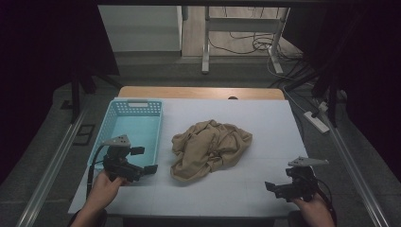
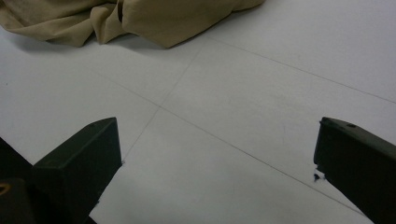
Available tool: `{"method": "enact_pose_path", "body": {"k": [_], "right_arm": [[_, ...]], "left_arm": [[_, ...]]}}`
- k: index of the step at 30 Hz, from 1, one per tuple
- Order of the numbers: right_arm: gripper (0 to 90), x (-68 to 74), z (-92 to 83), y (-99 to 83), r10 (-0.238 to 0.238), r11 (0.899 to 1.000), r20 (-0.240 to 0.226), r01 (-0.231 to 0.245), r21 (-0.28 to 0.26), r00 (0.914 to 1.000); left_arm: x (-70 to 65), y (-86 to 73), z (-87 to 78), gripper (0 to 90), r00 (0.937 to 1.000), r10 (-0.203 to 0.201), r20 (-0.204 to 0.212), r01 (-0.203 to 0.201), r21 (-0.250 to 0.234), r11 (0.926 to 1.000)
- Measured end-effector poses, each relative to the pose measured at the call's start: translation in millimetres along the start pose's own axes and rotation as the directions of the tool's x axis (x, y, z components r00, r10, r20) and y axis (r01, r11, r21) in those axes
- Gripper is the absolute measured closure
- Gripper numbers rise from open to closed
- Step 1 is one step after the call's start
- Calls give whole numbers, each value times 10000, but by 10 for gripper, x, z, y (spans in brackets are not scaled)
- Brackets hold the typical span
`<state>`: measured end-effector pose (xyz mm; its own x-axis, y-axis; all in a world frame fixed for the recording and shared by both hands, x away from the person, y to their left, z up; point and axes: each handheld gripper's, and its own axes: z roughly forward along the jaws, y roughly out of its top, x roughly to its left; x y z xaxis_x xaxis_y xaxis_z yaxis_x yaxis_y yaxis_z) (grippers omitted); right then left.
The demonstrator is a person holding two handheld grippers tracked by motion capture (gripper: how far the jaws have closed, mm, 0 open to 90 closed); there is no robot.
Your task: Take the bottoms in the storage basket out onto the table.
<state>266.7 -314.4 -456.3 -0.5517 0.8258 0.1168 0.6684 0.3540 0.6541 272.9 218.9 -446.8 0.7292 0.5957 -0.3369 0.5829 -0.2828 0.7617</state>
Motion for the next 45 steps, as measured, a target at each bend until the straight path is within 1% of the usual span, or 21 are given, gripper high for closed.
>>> {"method": "enact_pose_path", "body": {"k": [7,14,27,33,45], "right_arm": [[11,2,-1,0,-17,10000,0,17,-7,10000],[10,4,1,-1,-12,10000,6,12,-31,10000],[10,5,-1,-1,-24,10000,22,24,-34,10000],[10,5,-1,-1,-27,10000,23,27,-19,10000],[11,6,2,0,-62,10000,44,62,-31,10000]], "left_arm": [[-7,-63,-46,2,9999,-87,-88,87,-17,10000],[6,-127,-110,0,9994,-295,-171,293,-146,9995],[4,-218,-192,0,9986,-463,-260,457,-258,9986],[1,-271,-243,0,9978,-546,-367,536,-284,9982],[23,-387,-345,0,9959,-837,-332,818,-548,9951]]}}
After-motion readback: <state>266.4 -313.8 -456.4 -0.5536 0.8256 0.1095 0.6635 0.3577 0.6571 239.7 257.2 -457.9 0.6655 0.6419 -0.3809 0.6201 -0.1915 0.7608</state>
